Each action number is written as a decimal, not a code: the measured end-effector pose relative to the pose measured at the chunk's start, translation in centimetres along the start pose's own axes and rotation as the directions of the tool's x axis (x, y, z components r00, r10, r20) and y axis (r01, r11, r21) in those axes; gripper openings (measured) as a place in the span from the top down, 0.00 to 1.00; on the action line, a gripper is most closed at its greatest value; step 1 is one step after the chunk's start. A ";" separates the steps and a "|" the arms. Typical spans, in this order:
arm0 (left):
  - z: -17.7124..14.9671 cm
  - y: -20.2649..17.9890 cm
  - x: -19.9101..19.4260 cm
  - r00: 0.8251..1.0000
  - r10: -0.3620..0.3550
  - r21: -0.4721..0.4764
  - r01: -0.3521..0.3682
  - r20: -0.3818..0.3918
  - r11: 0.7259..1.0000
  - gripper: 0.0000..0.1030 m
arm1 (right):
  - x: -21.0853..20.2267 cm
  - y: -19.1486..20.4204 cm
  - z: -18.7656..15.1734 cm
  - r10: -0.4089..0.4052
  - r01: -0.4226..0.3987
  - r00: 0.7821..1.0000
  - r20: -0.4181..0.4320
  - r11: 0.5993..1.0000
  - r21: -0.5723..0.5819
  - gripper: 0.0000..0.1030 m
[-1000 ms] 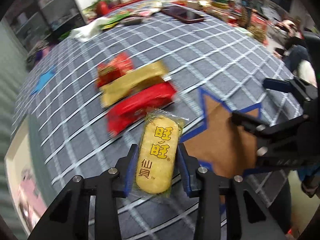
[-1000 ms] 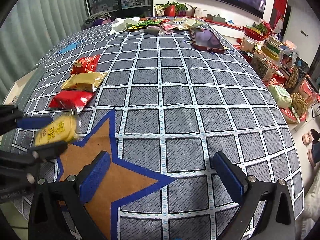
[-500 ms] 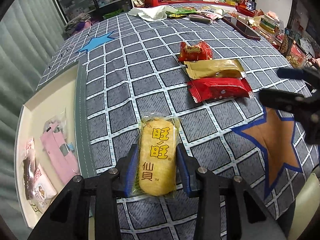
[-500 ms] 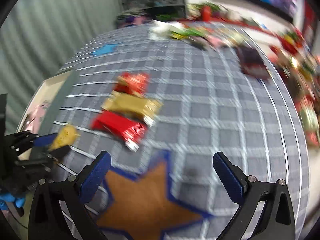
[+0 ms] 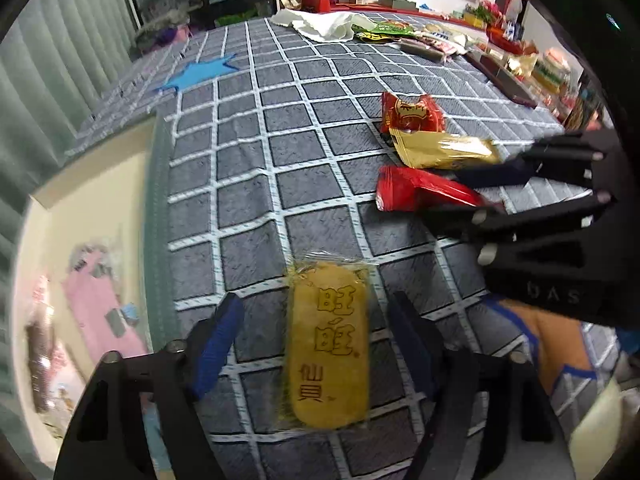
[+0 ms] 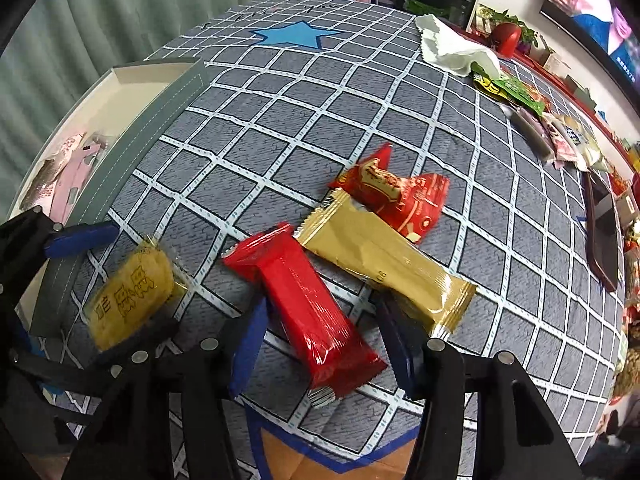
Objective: Organize snacks
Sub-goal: 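Grasp the red bar with the right tool, then drop the rice cracker with left tool while right tool drops red bar in box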
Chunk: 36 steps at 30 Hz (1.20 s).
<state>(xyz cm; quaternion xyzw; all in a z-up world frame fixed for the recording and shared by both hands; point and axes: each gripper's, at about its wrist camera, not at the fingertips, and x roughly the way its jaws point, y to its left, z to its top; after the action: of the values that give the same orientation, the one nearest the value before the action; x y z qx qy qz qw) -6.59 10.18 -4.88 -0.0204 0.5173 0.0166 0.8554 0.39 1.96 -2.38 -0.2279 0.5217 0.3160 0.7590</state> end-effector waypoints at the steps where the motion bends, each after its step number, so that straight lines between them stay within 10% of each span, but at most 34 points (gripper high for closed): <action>1: -0.1 0.0 -0.3 1.000 0.010 0.006 -0.010 0.013 1.000 0.46 | -0.3 0.2 0.0 0.006 -0.006 1.000 -0.004 1.000 -0.002 0.74; 2: -0.2 -0.2 -0.5 1.000 0.000 0.013 -0.001 0.016 1.000 0.63 | -0.4 0.1 -0.2 0.019 -0.019 1.000 -0.019 1.000 0.009 0.78; 11: -1.1 -0.1 -1.6 0.998 -0.051 -0.019 0.052 0.023 0.998 0.62 | -2.8 -4.0 -5.5 0.204 -0.201 0.979 0.014 0.944 0.262 0.79; 19: -0.5 1.0 -6.0 0.990 -0.059 -0.048 0.065 0.128 0.997 0.62 | -6.3 -3.4 -4.5 0.209 -0.223 0.974 0.083 0.940 0.257 0.79; 36: -3.0 14.7 -8.8 0.965 0.224 -0.295 -0.176 0.139 0.939 0.62 | -4.4 10.5 5.7 0.358 -0.369 0.926 0.122 0.927 0.075 0.79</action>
<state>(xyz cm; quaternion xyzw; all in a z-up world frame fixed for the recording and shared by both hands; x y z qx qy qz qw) -13.99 24.60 1.24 -0.0871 0.4340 0.1784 0.8787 -4.54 12.04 3.60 -0.0731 0.5283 0.4374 0.7240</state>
